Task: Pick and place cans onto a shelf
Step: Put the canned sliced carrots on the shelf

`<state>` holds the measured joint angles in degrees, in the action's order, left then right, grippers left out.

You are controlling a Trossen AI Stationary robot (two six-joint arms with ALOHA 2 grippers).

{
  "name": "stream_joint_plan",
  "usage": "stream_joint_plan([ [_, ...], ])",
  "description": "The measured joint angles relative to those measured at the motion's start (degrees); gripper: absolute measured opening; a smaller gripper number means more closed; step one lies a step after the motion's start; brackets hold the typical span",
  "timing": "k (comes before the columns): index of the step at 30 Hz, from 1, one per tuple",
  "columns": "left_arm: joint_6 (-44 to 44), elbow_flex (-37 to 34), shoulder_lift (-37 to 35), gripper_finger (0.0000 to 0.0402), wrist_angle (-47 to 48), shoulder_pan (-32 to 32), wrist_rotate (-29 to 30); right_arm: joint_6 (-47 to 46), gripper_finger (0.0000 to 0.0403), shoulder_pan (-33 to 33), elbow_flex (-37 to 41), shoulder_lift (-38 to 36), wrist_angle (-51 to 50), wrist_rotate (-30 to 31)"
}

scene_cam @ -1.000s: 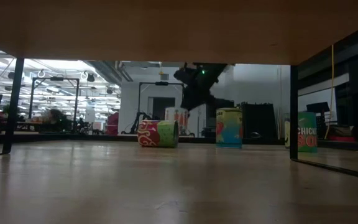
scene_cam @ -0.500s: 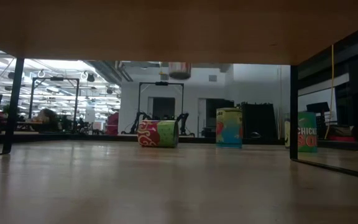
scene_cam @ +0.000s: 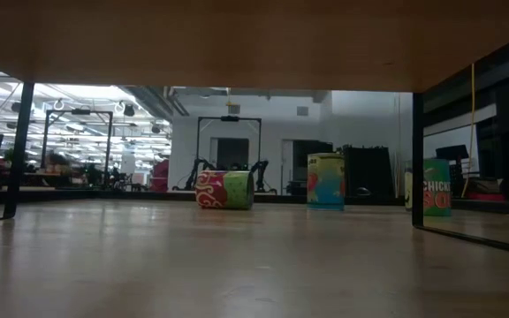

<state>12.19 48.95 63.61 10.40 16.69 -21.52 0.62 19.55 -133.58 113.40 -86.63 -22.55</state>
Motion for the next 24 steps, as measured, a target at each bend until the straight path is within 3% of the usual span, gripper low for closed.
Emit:
stream_joint_plan([
  [17, -0.04, 0.0, 0.0, 0.0083, 0.78, 0.0, 0.0, 2.88, 0.0016, -17.26, 0.31, -1.91, -3.28, 0.57],
  [20, -0.04, 0.0, 0.0, 0.0083, 1.25, 0.0, -0.02, 2.94, 0.0016, -19.68, 3.18, -4.46, -3.2, 1.05],
  [24, -0.02, 0.0, 0.0, 0.0083, 1.25, -0.02, -0.02, 1.42, 0.0016, -22.8, 11.55, -10.69, -3.04, 7.46],
])
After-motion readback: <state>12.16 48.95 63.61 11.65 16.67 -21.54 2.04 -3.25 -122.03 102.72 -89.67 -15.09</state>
